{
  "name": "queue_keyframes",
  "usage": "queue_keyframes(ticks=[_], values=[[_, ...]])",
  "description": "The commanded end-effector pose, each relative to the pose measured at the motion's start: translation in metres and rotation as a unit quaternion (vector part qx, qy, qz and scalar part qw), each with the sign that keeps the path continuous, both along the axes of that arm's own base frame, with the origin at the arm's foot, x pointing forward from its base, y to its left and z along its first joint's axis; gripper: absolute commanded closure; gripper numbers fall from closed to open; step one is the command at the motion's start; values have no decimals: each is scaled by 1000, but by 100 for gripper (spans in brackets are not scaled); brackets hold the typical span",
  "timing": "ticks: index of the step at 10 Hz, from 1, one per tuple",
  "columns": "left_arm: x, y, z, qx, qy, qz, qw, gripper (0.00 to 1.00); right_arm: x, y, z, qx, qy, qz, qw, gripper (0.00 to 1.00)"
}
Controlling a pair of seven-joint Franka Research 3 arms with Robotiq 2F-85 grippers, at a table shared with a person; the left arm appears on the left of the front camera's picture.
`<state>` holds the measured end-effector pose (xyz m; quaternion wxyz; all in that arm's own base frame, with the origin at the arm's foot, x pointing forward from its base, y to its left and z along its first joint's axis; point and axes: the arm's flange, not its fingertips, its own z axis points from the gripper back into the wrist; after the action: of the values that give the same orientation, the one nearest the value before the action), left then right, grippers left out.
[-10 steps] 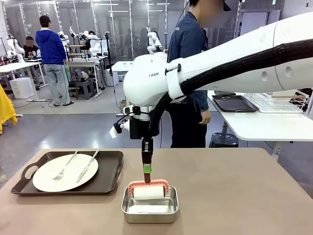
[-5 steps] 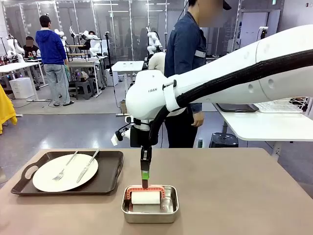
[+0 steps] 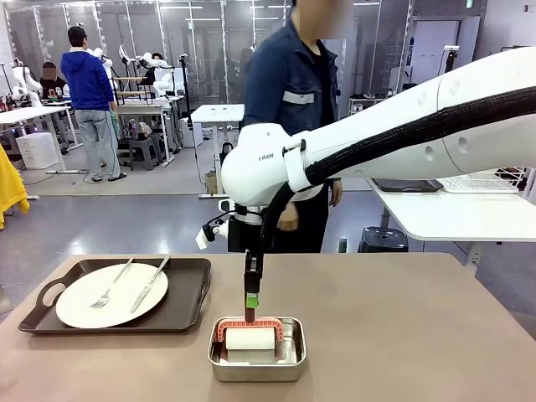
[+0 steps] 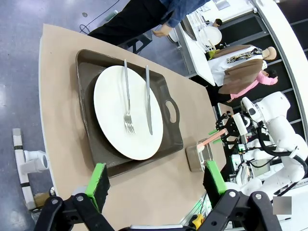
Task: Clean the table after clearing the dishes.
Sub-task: Place the Lint Roller back on top of the Airtight Container, then when the right (or left) Handle tray is removed, use the right hand (or left hand) to clean the right (or left) side of the table with the Lint Roller.
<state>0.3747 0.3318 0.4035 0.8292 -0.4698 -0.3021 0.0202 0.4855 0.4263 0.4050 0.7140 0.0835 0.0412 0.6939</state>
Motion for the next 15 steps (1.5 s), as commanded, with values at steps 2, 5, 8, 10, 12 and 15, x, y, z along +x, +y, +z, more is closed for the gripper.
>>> queue_keyframes(ticks=[2,5,8,10,12,15], values=[[-3,1,0,-1,-11,-3,1000,0,-9,-8,6,10,-17,13,1000,0],[-3,1,0,-1,-11,-3,1000,0,-11,-14,18,16,-33,12,999,0],[-3,1,0,-1,-11,-3,1000,0,0,-4,24,10,-23,0,1000,0],[-3,1,0,-1,-11,-3,1000,0,0,-4,24,10,-23,0,1000,0],[-3,1,0,-1,-11,-3,1000,0,0,-4,24,10,-23,0,1000,0],[-3,1,0,-1,-11,-3,1000,0,0,-4,24,10,-23,0,1000,0]])
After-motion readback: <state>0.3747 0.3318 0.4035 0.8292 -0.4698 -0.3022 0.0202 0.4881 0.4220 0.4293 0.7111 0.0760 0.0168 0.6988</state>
